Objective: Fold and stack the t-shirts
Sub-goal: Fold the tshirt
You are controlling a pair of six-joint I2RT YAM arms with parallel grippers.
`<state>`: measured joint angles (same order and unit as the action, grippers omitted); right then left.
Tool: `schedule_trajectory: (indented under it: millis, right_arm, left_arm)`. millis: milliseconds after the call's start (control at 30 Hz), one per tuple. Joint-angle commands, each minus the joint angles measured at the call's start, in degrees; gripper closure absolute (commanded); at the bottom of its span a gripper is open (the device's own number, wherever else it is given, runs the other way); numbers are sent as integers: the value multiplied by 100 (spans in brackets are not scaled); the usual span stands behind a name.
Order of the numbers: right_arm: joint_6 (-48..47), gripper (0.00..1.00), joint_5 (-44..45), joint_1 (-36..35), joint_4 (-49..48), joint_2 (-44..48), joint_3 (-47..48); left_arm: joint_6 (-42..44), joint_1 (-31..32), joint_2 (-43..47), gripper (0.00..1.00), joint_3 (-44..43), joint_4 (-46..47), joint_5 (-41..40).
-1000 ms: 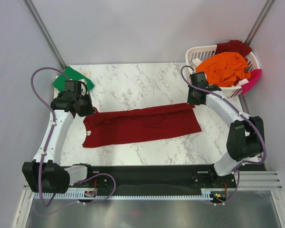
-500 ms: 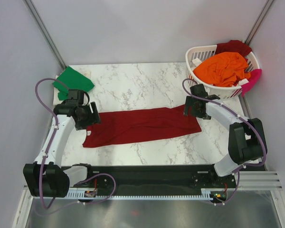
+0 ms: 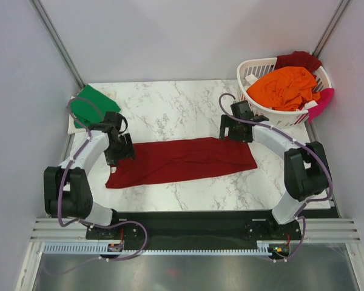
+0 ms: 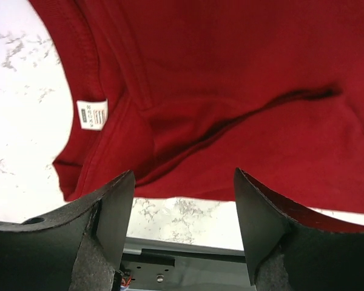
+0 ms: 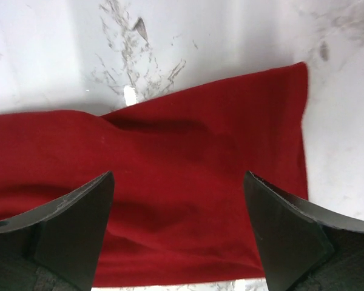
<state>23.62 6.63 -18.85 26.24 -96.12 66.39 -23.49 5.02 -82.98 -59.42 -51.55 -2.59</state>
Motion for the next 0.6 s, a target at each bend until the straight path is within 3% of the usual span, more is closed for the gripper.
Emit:
schedule_trajectory:
  millis: [0, 200, 333, 433, 567]
  right_arm:
    - [-129, 5, -338, -13, -259, -460, 32]
    - [20, 6, -338, -22, -452, -795, -442]
    - [318, 6, -636, -110, -769, -418, -1458]
    - [564, 5, -1479, -241, -1173, -93, -2232]
    - [1135, 3, -2025, -750, -1551, 443, -3043]
  left_arm:
    - [-323, 35, -550, 27, -79, 426, -119]
    - [-411, 70, -1360, 28, -420, 646, -13]
    - [-376, 122, -2429, 28, -1167, 637, -137]
    - [-253, 140, -3116, 33, -2063, 507, -137]
    - [-209, 307, -4338, 34, -4096, 41, -163]
